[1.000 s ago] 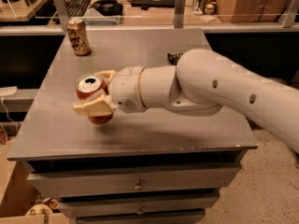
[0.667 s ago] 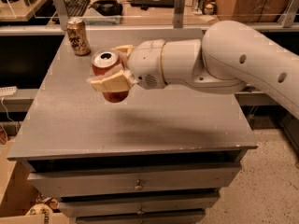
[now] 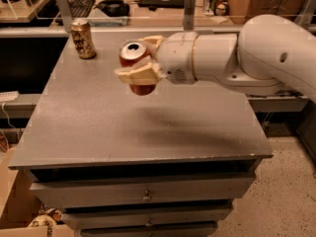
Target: Move coke can near rxbar chocolate
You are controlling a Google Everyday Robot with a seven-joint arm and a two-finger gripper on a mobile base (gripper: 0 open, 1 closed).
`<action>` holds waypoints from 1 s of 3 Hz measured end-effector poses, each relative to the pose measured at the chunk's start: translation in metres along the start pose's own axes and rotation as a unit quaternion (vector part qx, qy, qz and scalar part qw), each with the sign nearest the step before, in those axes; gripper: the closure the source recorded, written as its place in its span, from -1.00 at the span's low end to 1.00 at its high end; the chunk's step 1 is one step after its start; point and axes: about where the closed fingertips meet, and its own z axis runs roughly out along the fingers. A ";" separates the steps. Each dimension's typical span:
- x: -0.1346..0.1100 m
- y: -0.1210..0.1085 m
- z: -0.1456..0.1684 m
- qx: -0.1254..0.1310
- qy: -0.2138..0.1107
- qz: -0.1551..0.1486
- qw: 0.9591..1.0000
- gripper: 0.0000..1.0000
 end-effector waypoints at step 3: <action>0.085 -0.138 -0.113 0.137 0.024 0.024 0.990 1.00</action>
Offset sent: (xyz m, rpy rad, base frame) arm 0.1073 -0.1939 -0.0019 0.0073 -0.0536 -0.3002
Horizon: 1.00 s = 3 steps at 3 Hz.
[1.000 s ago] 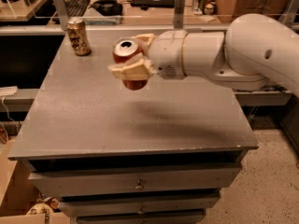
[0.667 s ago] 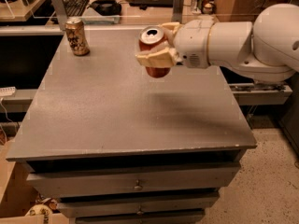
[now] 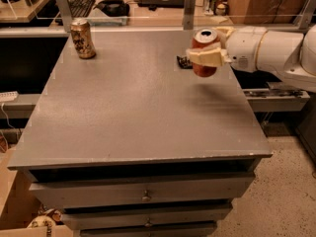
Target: Move coke can near rxbar chocolate
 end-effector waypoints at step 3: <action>0.053 -0.063 -0.021 0.062 0.014 0.056 0.996 0.65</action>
Offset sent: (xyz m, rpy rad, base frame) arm 0.0470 -0.0872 -0.0302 0.0452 0.0725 -0.1944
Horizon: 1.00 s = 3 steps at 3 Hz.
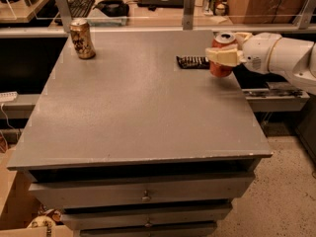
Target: Move coke can near rxbar chocolate
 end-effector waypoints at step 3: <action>0.041 -0.027 0.023 0.015 -0.003 0.053 0.998 -0.90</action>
Offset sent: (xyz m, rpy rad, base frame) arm 0.0401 -0.0261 -0.0373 0.1000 0.0567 -0.0639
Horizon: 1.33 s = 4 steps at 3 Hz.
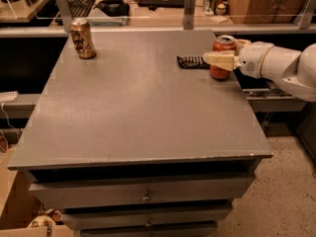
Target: Move coke can near rxbar chocolate
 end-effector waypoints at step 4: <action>-0.072 0.021 -0.090 -0.024 -0.003 -0.084 0.996 -1.00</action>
Offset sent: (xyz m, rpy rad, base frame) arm -0.0068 0.0054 -0.0041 0.0406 -0.0059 0.0338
